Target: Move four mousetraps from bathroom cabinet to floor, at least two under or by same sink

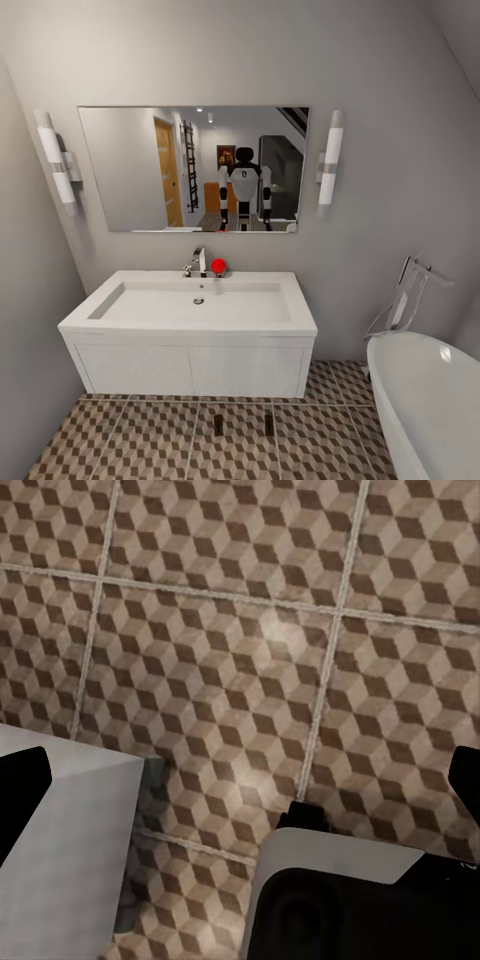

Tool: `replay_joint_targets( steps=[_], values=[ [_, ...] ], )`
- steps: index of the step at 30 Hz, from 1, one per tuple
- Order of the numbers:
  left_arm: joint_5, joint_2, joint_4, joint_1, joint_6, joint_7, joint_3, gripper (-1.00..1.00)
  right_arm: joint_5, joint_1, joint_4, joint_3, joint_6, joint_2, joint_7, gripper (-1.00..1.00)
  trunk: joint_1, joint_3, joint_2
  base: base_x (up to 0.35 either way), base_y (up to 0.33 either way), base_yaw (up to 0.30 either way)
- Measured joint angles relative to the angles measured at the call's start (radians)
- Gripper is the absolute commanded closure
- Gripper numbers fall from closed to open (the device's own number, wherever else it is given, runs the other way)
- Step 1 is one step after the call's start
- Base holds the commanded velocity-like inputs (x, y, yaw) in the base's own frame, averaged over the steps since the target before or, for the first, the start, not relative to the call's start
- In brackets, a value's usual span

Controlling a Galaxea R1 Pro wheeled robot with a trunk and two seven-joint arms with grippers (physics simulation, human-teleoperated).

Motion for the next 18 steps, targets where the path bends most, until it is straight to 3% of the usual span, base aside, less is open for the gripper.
replay_joint_targets(
  steps=[7, 18],
  values=[
    [0.0, -0.003, 0.0, 0.0, 0.001, 0.0, 0.001, -1.0, 0.002, 0.002, 0.0, -0.001, 0.001, 0.006, -0.006, -1.0, 0.0, 0.003, 0.0, 0.0, 0.0, 0.159],
    [0.0, -0.012, 0.001, 0.003, 0.008, -0.001, 0.001, -1.0, 0.002, 0.002, 0.0, -0.001, 0.001, 0.006, -0.011, -1.0, 0.0, 0.011, -0.001, 0.0, 0.0, 0.238]
  ],
)
